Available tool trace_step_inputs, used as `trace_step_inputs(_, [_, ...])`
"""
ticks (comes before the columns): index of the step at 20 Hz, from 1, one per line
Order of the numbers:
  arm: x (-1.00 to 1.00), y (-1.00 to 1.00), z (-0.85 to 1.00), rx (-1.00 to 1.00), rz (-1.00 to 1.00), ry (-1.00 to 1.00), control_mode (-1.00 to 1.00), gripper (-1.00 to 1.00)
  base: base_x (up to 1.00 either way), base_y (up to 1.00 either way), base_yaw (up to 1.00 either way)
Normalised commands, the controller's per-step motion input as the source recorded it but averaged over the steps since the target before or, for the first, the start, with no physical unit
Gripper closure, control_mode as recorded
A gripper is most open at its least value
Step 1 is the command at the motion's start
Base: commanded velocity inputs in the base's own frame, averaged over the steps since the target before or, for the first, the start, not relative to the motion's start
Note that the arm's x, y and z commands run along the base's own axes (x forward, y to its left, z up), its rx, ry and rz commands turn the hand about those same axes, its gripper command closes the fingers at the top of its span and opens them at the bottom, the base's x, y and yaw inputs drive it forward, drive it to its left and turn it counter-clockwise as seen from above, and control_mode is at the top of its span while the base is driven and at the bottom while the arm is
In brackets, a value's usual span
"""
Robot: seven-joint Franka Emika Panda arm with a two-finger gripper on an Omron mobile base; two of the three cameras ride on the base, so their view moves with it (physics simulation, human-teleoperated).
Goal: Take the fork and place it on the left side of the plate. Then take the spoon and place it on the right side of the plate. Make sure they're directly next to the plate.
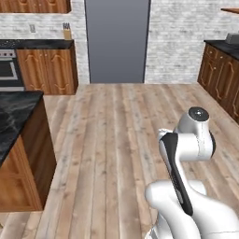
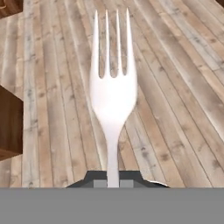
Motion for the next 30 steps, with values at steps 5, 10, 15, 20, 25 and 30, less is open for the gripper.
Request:
trace_step_inputs(5, [0.00, 0.00, 0.00, 0.00, 0.00, 0.00, 1.00, 1.00, -0.23, 1.00, 0.03])
trace_step_inputs(10, [0.00, 0.00, 0.00, 0.00, 0.00, 0.00, 1.00, 1.00, -0.64, 0.92, 0.04])
trace_step_inputs(15, [0.00, 0.00, 0.00, 0.00, 0.00, 0.00, 1.00, 1.00, -0.61, 0.87, 0.04])
trace_step_inputs(20, [0.00, 0.00, 0.00, 0.00, 0.00, 0.00, 1.00, 1.00, -0.46, 0.94, 0.04])
trace_step_inputs(25, [0.00, 0.00, 0.00, 0.00, 0.00, 0.00, 1.00, 1.00, -0.35, 1.00, 0.04])
trace_step_inputs(30, [0.00, 0.00, 0.00, 0.00, 0.00, 0.00, 1.00, 1.00, -0.29, 0.99, 0.04])
